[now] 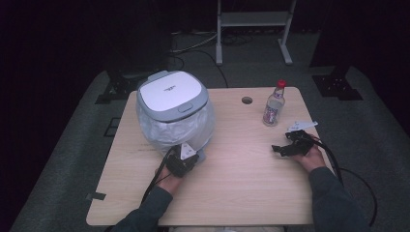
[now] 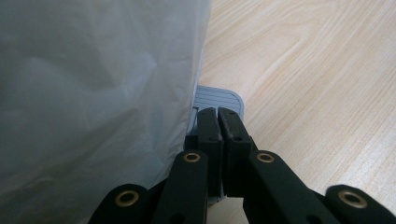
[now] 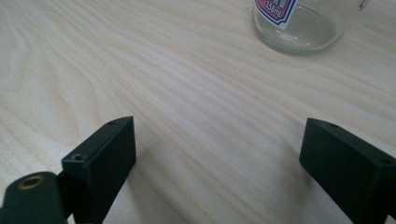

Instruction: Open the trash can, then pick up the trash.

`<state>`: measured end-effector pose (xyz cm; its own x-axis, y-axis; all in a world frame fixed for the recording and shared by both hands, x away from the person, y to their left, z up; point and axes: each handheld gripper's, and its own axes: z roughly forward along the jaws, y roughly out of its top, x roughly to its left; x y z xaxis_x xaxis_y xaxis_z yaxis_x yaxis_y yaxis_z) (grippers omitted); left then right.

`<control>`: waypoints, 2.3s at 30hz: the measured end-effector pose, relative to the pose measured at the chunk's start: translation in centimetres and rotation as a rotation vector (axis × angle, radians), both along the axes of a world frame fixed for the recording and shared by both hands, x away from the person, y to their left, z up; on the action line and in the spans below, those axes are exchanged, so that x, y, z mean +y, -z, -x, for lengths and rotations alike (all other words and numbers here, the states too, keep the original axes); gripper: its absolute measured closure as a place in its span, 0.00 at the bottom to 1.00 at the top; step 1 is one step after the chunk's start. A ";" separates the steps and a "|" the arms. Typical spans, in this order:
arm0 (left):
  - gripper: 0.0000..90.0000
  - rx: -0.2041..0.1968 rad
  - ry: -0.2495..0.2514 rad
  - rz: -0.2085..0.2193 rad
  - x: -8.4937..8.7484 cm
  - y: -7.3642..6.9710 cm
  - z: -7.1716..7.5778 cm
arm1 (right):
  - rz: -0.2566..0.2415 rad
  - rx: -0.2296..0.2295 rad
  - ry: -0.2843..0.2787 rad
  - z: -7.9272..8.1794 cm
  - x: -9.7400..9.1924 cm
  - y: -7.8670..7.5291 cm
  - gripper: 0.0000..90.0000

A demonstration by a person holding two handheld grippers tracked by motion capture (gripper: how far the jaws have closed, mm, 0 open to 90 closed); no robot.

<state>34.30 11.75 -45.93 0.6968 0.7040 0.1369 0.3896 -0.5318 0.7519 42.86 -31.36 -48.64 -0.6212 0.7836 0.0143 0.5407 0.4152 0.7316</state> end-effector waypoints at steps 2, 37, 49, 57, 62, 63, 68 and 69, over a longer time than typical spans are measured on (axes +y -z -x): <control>0.98 0.002 0.001 -0.007 0.0 0.1 -0.1 | 0.000 0.000 0.000 0.0 0.0 0.0 0.10; 0.98 -0.004 0.008 -0.053 -0.2 0.6 -0.8 | -0.025 0.044 0.060 -0.3 -0.6 -1.1 0.47; 0.97 -0.009 0.002 -0.071 -0.3 0.5 -1.0 | -0.072 -0.079 0.095 -0.5 0.0 -6.4 0.52; 0.97 -0.003 -0.011 -0.068 -0.3 0.6 -0.9 | -0.077 -0.145 0.120 -1.4 0.0 -9.7 0.57; 0.97 -0.016 -0.002 -0.075 -0.2 0.5 -1.0 | -0.097 -0.165 0.147 -2.3 0.1 -11.3 0.60; 0.97 -0.011 -0.008 -0.060 -0.3 0.6 -0.9 | -0.099 -0.168 0.152 -2.5 0.2 -11.6 0.60; 0.98 -0.021 -0.001 -0.072 -0.2 0.6 -1.0 | -0.112 -0.197 0.168 -3.3 0.5 -12.8 0.62; 0.98 -0.027 0.003 -0.078 -0.2 0.6 -1.0 | -0.113 -0.204 0.174 -3.5 0.6 -13.1 0.62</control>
